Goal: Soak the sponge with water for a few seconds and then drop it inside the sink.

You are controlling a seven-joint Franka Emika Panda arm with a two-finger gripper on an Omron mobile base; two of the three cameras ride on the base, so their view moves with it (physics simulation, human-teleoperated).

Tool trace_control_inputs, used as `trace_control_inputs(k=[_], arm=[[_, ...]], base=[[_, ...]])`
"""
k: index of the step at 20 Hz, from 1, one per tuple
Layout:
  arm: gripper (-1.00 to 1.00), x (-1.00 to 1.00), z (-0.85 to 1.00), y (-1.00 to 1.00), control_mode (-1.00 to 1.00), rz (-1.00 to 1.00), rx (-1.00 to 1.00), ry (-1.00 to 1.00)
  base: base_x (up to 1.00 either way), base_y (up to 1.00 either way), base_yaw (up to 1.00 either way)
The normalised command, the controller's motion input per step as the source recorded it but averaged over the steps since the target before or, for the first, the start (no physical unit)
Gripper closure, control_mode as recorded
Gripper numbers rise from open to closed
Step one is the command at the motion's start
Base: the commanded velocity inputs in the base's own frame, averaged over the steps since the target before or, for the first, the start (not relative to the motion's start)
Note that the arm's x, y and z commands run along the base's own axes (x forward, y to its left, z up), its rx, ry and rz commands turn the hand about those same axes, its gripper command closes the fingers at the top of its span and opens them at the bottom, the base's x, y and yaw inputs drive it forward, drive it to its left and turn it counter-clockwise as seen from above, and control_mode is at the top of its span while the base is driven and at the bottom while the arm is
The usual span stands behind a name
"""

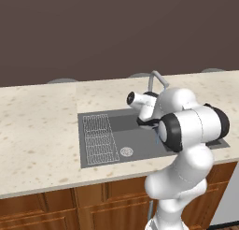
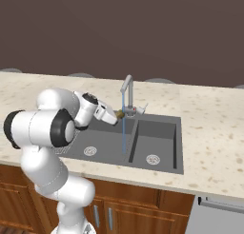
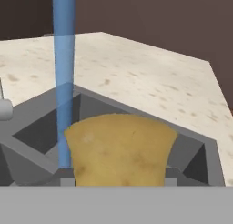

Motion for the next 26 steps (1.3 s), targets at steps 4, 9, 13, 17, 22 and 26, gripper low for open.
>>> trace_control_inputs(k=[4, 9, 13, 17, 22, 26], arm=[[1.00, 0.24, -0.01, 0.00, -1.00, -0.02, -0.03, 0.01], [1.00, 0.22, -0.22, 0.00, -1.00, -0.01, -0.04, 0.01], [1.00, 0.18, -0.32, 0.00, -1.00, -0.01, -0.04, 0.00], [1.00, 0.12, -0.22, 0.00, -1.00, -0.01, -0.04, 0.00], [1.00, 0.10, -0.01, 0.00, -1.00, -0.01, -0.04, 0.00], [1.00, 0.10, -0.05, -0.07, -1.00, -0.02, -0.04, 0.01]], base=[[0.00, 0.00, 0.00], [0.00, 0.00, 0.00], [0.00, 0.00, 0.00], [0.00, 0.00, 0.00], [0.00, 0.00, 0.00], [0.00, 0.00, 0.00]])
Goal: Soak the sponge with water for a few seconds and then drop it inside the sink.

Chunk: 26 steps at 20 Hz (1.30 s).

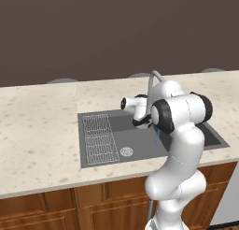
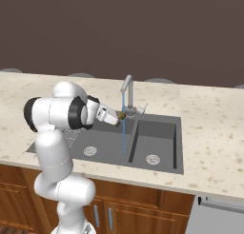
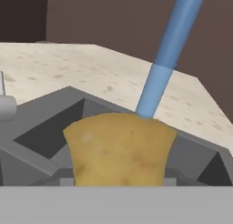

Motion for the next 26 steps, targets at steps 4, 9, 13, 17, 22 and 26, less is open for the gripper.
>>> trace_control_inputs(k=[4, 9, 13, 17, 22, 26], arm=[[1.00, 0.03, -0.08, -0.09, -1.00, -0.02, -0.02, 0.00], [1.00, 0.00, -0.07, -0.07, -1.00, -0.02, 0.00, 0.00], [1.00, 0.07, -0.08, -0.10, -1.00, -0.01, 0.00, 0.02], [1.00, 0.02, -0.01, -0.03, -1.00, -0.01, 0.00, 0.01], [1.00, 0.00, 0.00, 0.00, -1.00, 0.00, 0.00, 0.00], [1.00, 0.00, 0.00, 0.00, -1.00, 0.00, 0.00, 0.00]], base=[[0.00, 0.00, 0.00], [0.00, 0.00, 0.00], [0.00, 0.00, 0.00], [0.00, 0.00, 0.00], [0.00, 0.00, 0.00], [0.00, 0.00, 0.00]])
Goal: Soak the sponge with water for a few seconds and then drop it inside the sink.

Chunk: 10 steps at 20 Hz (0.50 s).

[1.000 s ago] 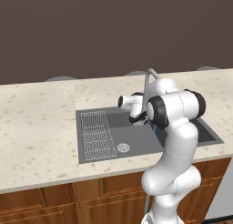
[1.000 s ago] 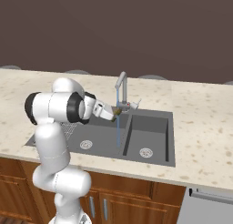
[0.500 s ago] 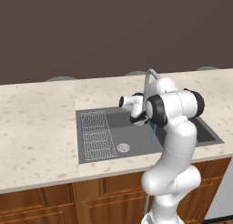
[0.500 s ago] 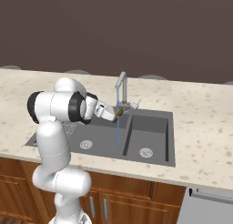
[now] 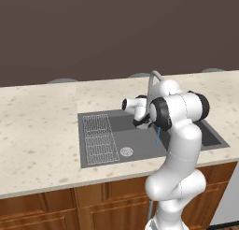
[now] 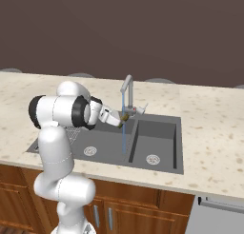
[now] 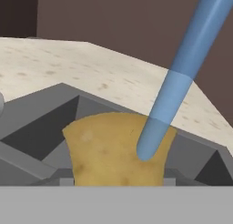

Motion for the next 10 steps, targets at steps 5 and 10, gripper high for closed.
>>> trace_control_inputs(k=[5, 10], arm=[[1.00, 0.00, 0.00, 0.00, -1.00, 0.00, 0.00, 0.00], [1.00, -0.16, 0.00, 0.02, -1.00, 0.00, 0.00, 0.00]], base=[[0.00, 0.00, 0.00], [0.00, 0.00, 0.00]])
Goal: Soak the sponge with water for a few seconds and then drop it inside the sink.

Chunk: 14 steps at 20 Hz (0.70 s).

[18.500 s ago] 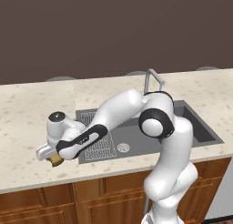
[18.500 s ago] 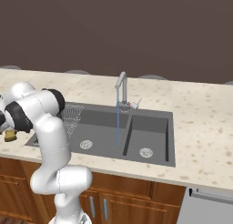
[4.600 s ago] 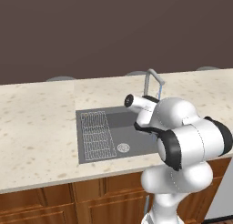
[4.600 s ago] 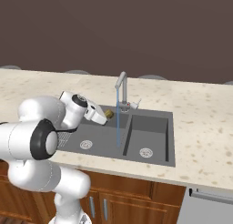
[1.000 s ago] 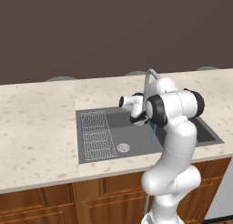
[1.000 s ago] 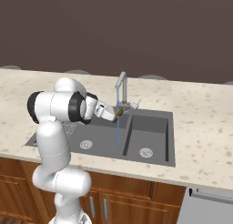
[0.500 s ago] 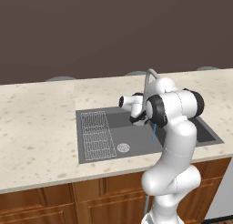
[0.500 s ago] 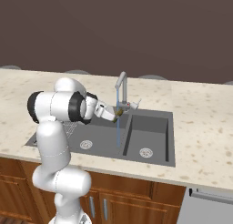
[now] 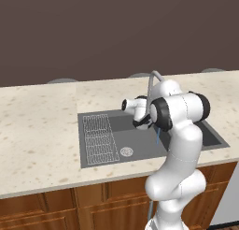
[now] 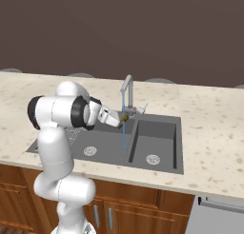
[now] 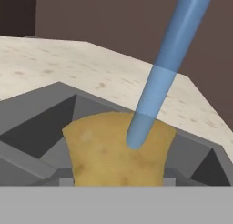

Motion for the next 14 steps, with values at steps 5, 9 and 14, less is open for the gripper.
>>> trace_control_inputs(k=[5, 9, 14], arm=[[1.00, -0.19, 0.00, 0.07, -1.00, 0.00, 0.00, 0.00], [1.00, -0.08, 0.02, 0.13, -1.00, 0.00, 0.00, 0.00], [1.00, -0.13, 0.09, 0.29, -1.00, 0.00, 0.03, 0.00]], base=[[0.00, 0.00, 0.00], [0.00, 0.00, 0.00], [0.00, 0.00, 0.00]])
